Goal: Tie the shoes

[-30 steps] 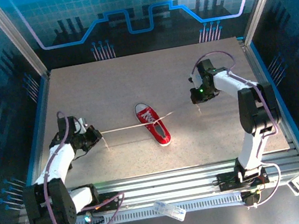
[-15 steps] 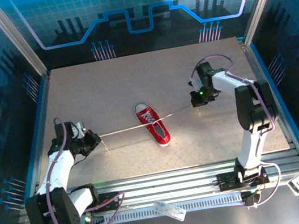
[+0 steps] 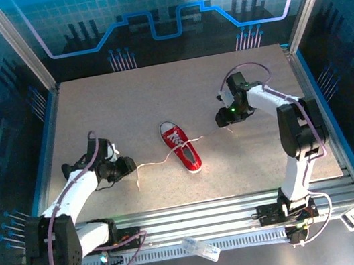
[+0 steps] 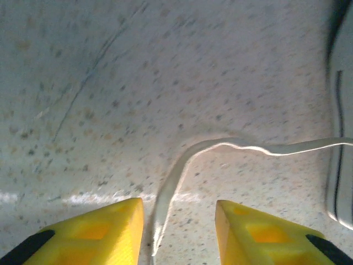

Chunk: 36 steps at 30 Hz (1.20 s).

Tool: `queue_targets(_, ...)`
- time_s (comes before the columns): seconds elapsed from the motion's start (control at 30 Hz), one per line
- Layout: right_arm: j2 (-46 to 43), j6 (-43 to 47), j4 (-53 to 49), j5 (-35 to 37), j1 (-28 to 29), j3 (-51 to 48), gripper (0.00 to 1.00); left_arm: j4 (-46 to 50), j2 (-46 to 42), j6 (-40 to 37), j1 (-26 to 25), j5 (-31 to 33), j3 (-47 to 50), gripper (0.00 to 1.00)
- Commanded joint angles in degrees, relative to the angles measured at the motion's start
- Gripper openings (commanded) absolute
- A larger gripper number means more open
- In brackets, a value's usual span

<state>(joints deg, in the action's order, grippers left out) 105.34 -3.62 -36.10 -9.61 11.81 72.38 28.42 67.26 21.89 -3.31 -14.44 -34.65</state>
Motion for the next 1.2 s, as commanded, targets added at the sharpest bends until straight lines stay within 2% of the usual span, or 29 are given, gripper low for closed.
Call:
queue_targets(0.0,-4.92,0.03,2.57,-1.75,2.81,-1.96,0.53,3.69,2.16,-8.92,-1.92,-0.66,-6.65,0.4)
queue_targets(0.1,-6.61,0.12,4.94,-3.35,4.67,-3.89,0.53,3.87,5.33,-16.39,-6.91,-1.08,-10.27,0.41)
queue_targets(0.23,-7.98,-1.38,7.41,-5.19,6.11,-6.81,0.54,2.8,12.44,-28.89,-15.48,3.94,-12.84,0.42)
queue_targets(0.43,-10.94,-2.92,9.38,-6.03,7.41,-12.24,0.54,-4.19,22.11,-36.94,-24.21,8.0,-14.28,0.46)
queue_targets(0.7,-14.46,-4.41,11.21,-6.71,7.9,-18.34,0.54,-10.04,25.27,-39.67,-27.16,10.99,-13.98,0.49)
queue_targets(1.0,-16.07,-6.73,13.89,-7.65,10.07,-21.67,0.54,-8.67,30.65,-42.08,-27.18,11.1,-17.88,0.5)
queue_targets(1.07,-16.37,-7.25,14.28,-7.64,10.67,-23.43,0.54,-7.67,31.94,-42.19,-27.19,11.27,-19.07,0.45)
queue_targets(1.1,-16.56,-7.58,14.57,-7.7,11.18,-23.89,0.53,-7.25,32.23,-42.04,-27.14,11.44,-19.48,0.36)
queue_targets(1.17,-16.87,-8.12,14.79,-7.75,11.98,-24.5,0.53,-6.95,31.79,-41.5,-26.76,10.87,-19.66,0.11)
